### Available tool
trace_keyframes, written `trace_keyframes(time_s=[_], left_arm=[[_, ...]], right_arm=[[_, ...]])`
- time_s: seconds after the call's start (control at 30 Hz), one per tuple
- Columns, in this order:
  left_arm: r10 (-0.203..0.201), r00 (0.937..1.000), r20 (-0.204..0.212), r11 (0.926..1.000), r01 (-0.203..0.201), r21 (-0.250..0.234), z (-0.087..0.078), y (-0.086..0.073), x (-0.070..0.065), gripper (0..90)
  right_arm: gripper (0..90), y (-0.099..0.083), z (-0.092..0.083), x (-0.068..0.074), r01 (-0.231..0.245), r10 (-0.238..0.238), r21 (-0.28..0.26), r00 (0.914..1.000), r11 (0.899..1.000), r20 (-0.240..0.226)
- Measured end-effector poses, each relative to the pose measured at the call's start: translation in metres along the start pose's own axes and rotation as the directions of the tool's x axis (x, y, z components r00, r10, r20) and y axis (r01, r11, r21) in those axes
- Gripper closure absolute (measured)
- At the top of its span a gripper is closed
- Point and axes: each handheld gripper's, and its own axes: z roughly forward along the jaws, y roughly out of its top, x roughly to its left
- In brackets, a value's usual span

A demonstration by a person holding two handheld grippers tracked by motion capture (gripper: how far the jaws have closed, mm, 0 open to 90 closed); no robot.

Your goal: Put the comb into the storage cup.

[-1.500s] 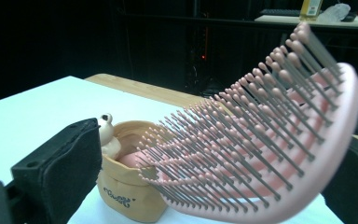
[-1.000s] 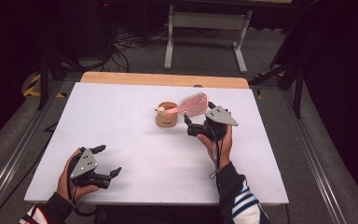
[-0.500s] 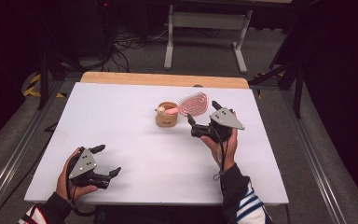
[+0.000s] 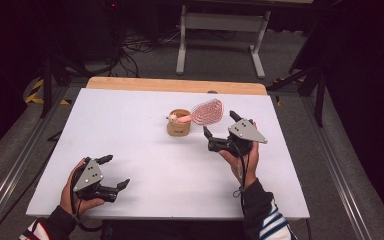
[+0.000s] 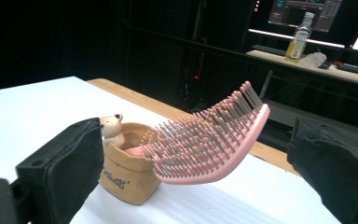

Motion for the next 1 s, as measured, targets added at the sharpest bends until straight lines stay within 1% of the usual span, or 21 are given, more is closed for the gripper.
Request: trace_keyframes(time_s=[0.1,0.23,0.37,0.43,0.5,0.53,0.67,0.8,0.9,1.0], left_arm=[[-0.002,1.0,0.001,1.0,0.002,-0.001,0.0,0.0,-0.001,6.7],[0.0,1.0,0.001,1.0,0.0,0.0,0.0,0.0,0.0,6.7],[0.0,1.0,0.0,1.0,0.0,0.0,0.0,0.0,0.0,6.7],[-0.001,1.0,0.0,1.0,0.001,0.0,0.0,0.0,0.0,6.7],[0.0,1.0,-0.001,1.0,0.0,0.0,0.0,0.0,0.0,6.7],[-0.001,1.0,-0.001,1.0,0.001,-0.001,0.0,0.0,0.0,6.7],[-0.001,1.0,-0.003,1.0,0.001,-0.002,0.0,0.0,0.0,6.7],[-0.004,1.0,-0.005,1.0,0.004,-0.008,-0.001,0.0,0.001,6.5],[-0.005,0.9999,-0.016,0.9998,0.005,-0.02,-0.003,0.001,0.001,6.5],[-0.004,0.9999,-0.016,0.9998,0.003,-0.019,-0.003,0.001,0.001,6.6]], right_arm=[[4.3,0.0,-0.002,0.001,0.006,-0.006,-0.001,0.9999,1.0,-0.009],[4.3,0.001,-0.006,0.004,0.03,-0.03,0.002,0.9994,1.0,-0.016],[4.2,0.001,-0.01,0.004,0.038,-0.038,0.004,0.999,0.999,-0.024],[4.3,0.002,-0.011,0.004,0.034,-0.034,-0.001,0.9989,0.999,-0.031],[4.3,0.002,-0.012,0.004,0.036,-0.036,-0.001,0.9988,0.999,-0.033],[4.3,0.002,-0.014,0.005,0.046,-0.046,0.001,0.9984,0.999,-0.033],[4.3,0.003,-0.017,0.005,0.047,-0.047,-0.001,0.9982,0.999,-0.037],[4.3,0.004,-0.021,0.005,0.055,-0.055,-0.005,0.9977,0.998,-0.039],[4.3,0.004,-0.023,0.006,0.064,-0.065,-0.005,0.9971,0.998,-0.04],[4.3,0.004,-0.024,0.007,0.072,-0.072,-0.003,0.9966,0.997,-0.04]])
